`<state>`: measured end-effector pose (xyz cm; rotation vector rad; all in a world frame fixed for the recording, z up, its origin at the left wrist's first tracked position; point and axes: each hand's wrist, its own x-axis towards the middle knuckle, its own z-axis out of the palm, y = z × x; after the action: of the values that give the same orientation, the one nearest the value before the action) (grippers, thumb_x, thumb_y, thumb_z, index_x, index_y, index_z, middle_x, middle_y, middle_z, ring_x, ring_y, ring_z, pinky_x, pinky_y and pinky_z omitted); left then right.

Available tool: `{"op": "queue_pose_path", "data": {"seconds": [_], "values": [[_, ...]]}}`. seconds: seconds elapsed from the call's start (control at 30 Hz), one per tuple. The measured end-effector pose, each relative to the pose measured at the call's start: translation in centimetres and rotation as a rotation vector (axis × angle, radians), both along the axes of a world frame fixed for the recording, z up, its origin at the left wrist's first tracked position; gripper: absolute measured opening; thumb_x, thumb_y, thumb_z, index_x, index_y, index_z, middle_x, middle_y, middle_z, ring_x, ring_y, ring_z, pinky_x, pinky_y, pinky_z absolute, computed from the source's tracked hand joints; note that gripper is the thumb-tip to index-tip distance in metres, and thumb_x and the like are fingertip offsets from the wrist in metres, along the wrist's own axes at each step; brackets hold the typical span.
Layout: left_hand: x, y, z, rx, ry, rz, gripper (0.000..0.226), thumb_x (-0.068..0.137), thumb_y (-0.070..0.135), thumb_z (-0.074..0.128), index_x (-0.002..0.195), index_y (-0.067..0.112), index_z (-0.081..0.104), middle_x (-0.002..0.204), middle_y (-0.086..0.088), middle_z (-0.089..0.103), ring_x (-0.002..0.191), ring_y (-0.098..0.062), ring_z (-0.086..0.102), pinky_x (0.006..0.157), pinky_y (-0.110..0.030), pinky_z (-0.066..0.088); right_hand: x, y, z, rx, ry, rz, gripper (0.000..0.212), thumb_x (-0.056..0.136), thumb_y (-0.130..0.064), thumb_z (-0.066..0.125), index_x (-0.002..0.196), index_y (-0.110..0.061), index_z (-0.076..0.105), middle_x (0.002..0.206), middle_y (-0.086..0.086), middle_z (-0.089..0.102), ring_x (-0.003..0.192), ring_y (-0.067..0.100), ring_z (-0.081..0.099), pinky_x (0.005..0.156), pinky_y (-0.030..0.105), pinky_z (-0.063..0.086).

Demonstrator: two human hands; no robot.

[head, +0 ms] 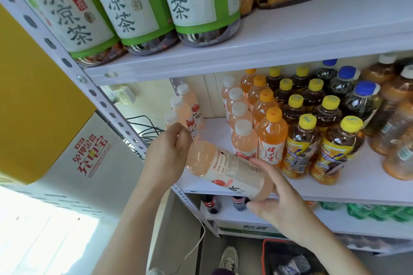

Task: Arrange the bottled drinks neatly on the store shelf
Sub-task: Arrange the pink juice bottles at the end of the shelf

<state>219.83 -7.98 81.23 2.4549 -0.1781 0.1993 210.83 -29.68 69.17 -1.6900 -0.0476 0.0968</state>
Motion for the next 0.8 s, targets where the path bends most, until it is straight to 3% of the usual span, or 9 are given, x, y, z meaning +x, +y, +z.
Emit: {"op": "queue_pose_path", "data": {"seconds": [0.07, 0.13, 0.2, 0.27, 0.4, 0.53, 0.6, 0.7, 0.8], "values": [[-0.1, -0.1, 0.2, -0.153, 0.078, 0.003, 0.026, 0.096, 0.018, 0.040, 0.077, 0.011, 0.057, 0.056, 0.009, 0.050, 0.055, -0.020, 0.044, 0.054, -0.032, 0.037, -0.2, -0.8, 0.5, 0.014, -0.044, -0.084, 0.080, 0.076, 0.001, 0.079, 0.125, -0.055, 0.051, 0.131, -0.025, 0.053, 0.118, -0.001, 0.054, 0.081, 0.016, 0.054], [-0.1, -0.1, 0.4, -0.317, 0.159, -0.009, 0.027, 0.099, 0.022, 0.044, 0.081, 0.009, 0.060, 0.062, 0.000, 0.049, 0.051, -0.016, 0.041, 0.047, -0.027, 0.034, -0.3, -1.7, 1.0, 0.056, -0.053, -0.119, 0.077, 0.073, 0.003, 0.081, 0.118, -0.055, 0.056, 0.122, -0.024, 0.060, 0.109, 0.000, 0.059, 0.073, 0.015, 0.054], [-0.2, 0.0, 0.5, -0.448, 0.223, -0.056, 0.028, 0.101, 0.030, 0.049, 0.088, 0.011, 0.064, 0.068, -0.006, 0.048, 0.051, -0.014, 0.043, 0.044, -0.023, 0.033, -0.6, -2.4, 1.6, 0.113, -0.049, -0.119, 0.071, 0.073, -0.004, 0.083, 0.117, -0.053, 0.058, 0.117, -0.022, 0.063, 0.104, 0.003, 0.063, 0.067, 0.017, 0.054], [-0.3, 0.2, 0.5, -0.526, 0.249, -0.125, 0.025, 0.102, 0.032, 0.050, 0.092, 0.018, 0.068, 0.071, -0.003, 0.051, 0.054, -0.012, 0.044, 0.045, -0.020, 0.034, -0.8, -2.9, 2.3, 0.158, -0.047, -0.105, 0.061, 0.074, -0.019, 0.082, 0.122, -0.049, 0.058, 0.120, -0.017, 0.066, 0.105, 0.007, 0.066, 0.074, 0.024, 0.056], [0.0, 0.8, 0.5, -0.597, 0.333, -0.238, 0.018, 0.098, 0.026, 0.055, 0.110, 0.027, 0.068, 0.078, -0.005, 0.049, 0.061, -0.012, 0.043, 0.048, -0.019, 0.034, -1.3, -3.3, 3.3, 0.330, 0.002, -0.079, 0.046, 0.080, -0.035, 0.077, 0.124, -0.037, 0.062, 0.118, 0.001, 0.070, 0.096, 0.025, 0.072, 0.070, 0.031, 0.058], [0.0, 1.4, 0.5, -0.652, 0.371, -0.344, 0.030, 0.091, 0.035, 0.059, 0.119, 0.027, 0.066, 0.083, -0.010, 0.048, 0.064, -0.013, 0.044, 0.049, -0.019, 0.035, -1.7, -3.2, 4.6, 0.468, 0.094, -0.099, 0.053, 0.073, -0.061, 0.075, 0.116, -0.033, 0.069, 0.093, 0.018, 0.072, 0.069, 0.032, 0.069, 0.054, 0.029, 0.056], [-0.2, 1.0, 0.4, -0.608, 0.302, -0.342, 0.032, 0.093, 0.041, 0.058, 0.118, 0.023, 0.066, 0.084, -0.018, 0.050, 0.065, -0.014, 0.046, 0.053, -0.021, 0.039, -1.9, -3.2, 5.0, 0.481, 0.135, -0.106, 0.059, 0.070, -0.073, 0.068, 0.107, -0.027, 0.072, 0.080, 0.025, 0.069, 0.060, 0.032, 0.066, 0.047, 0.029, 0.053], [-0.5, 0.1, 0.2, -0.584, 0.209, -0.257, 0.035, 0.095, 0.045, 0.053, 0.109, 0.018, 0.069, 0.085, -0.023, 0.056, 0.063, -0.015, 0.049, 0.056, -0.025, 0.043, -2.1, -3.3, 5.2, 0.502, 0.206, -0.078, 0.061, 0.085, -0.072, 0.050, 0.096, -0.017, 0.075, 0.081, 0.035, 0.068, 0.057, 0.035, 0.066, 0.044, 0.028, 0.051], [-0.8, -0.6, 0.1, -0.611, 0.203, -0.151, 0.045, 0.091, 0.051, 0.051, 0.100, 0.011, 0.069, 0.067, -0.008, 0.047, 0.052, -0.011, 0.040, 0.047, -0.019, 0.035, -2.2, -3.3, 5.4, 0.570, 0.214, -0.024, 0.070, 0.069, -0.077, 0.064, 0.102, -0.016, 0.075, 0.091, 0.033, 0.069, 0.068, 0.035, 0.070, 0.047, 0.029, 0.054]]}}
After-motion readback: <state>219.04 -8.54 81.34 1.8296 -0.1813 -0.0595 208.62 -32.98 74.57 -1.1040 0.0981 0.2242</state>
